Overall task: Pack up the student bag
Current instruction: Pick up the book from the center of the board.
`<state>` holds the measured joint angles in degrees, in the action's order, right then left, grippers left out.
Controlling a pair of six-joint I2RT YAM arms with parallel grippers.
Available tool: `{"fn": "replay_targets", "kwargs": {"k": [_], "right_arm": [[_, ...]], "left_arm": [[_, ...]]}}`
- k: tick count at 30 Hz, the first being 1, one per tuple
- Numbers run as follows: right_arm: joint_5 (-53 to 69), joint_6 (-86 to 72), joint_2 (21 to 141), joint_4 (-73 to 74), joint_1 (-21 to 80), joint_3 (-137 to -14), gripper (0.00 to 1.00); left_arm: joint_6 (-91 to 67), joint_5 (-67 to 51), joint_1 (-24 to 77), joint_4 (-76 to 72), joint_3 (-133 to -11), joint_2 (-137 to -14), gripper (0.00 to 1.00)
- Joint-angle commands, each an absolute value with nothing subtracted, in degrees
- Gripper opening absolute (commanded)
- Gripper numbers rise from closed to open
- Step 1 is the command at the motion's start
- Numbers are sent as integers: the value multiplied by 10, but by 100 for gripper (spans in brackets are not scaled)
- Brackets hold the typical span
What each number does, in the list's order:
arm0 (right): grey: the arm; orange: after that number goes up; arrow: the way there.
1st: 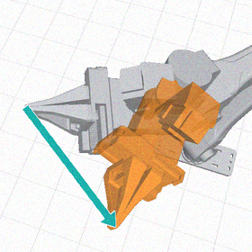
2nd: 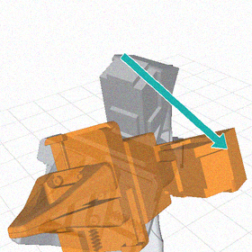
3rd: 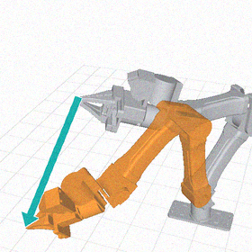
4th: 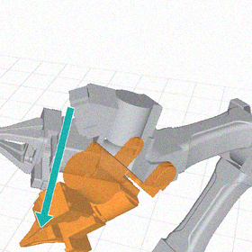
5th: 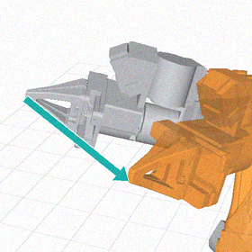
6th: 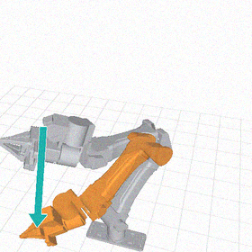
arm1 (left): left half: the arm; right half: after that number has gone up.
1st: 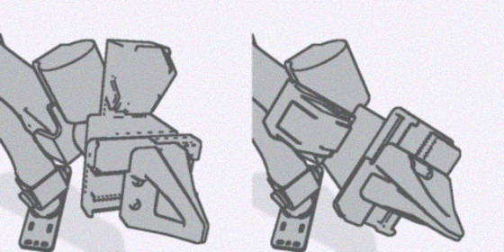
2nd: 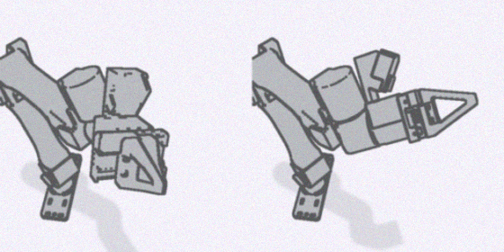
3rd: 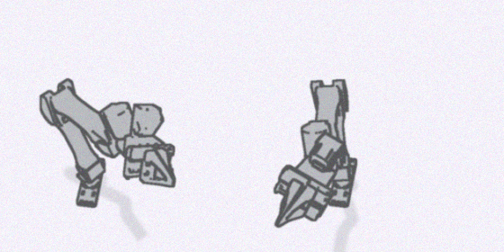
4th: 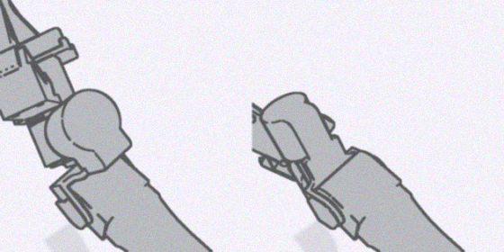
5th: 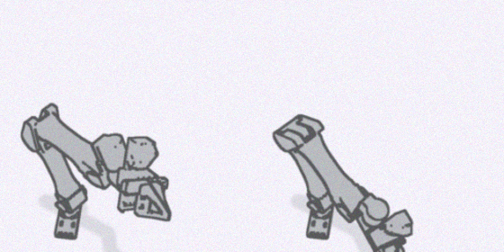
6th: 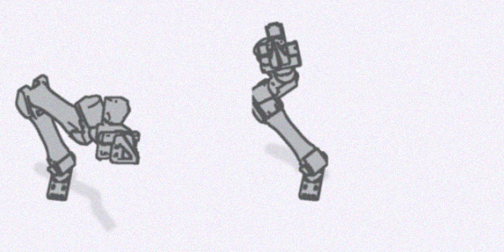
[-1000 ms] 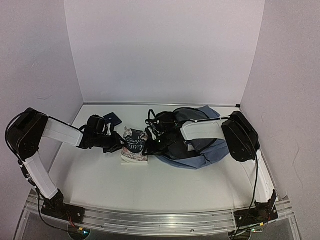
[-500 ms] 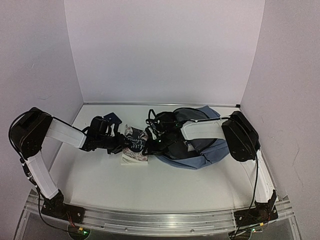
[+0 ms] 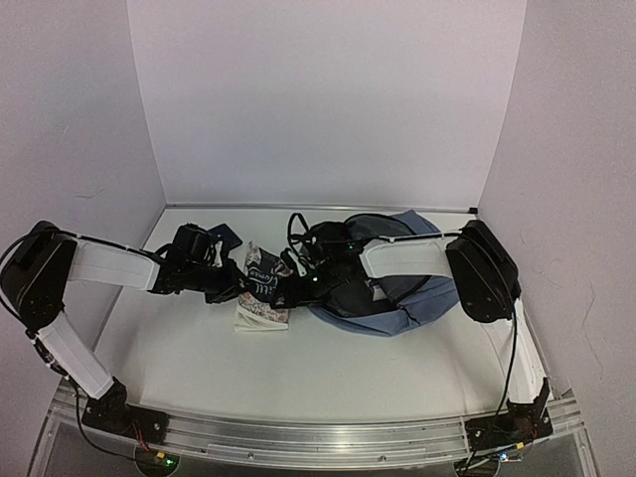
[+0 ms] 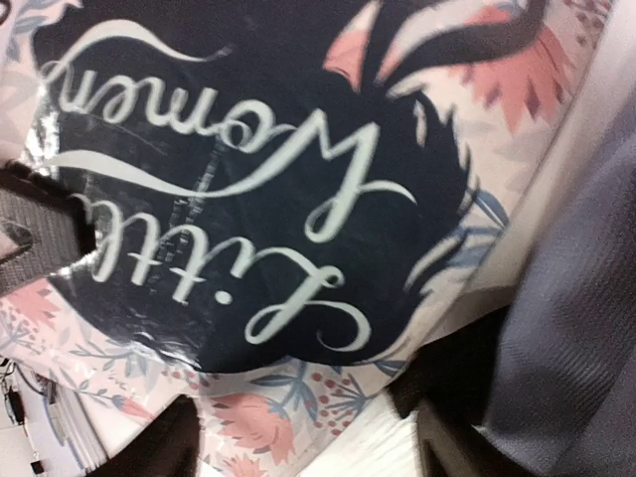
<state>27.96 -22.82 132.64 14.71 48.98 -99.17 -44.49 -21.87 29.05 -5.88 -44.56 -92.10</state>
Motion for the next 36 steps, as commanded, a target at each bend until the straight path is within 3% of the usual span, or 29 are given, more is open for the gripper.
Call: {"fn": "replay_targets", "kwargs": {"k": [1, 3, 5, 13, 25, 36], "right_arm": [[333, -198, 1218, 132, 487, -994, 87], [349, -200, 1189, 134, 478, -991, 96], [362, -202, 1163, 134, 465, -984, 98], [432, -228, 1100, 133, 419, -931, 98], [532, -268, 1072, 86, 420, -923, 98], [581, -325, 1055, 17, 420, -906, 64]], "left_arm": [[-413, -240, 271, -50, -454, -838, 0], [-401, -253, 265, -44, -454, -811, 0], [-388, -267, 264, -42, -456, -782, 0], [-362, -366, 265, -66, -474, -687, 0], [-388, -512, 287, -156, -483, -685, 0], [-434, -535, 294, -228, -470, -709, 0]]}}
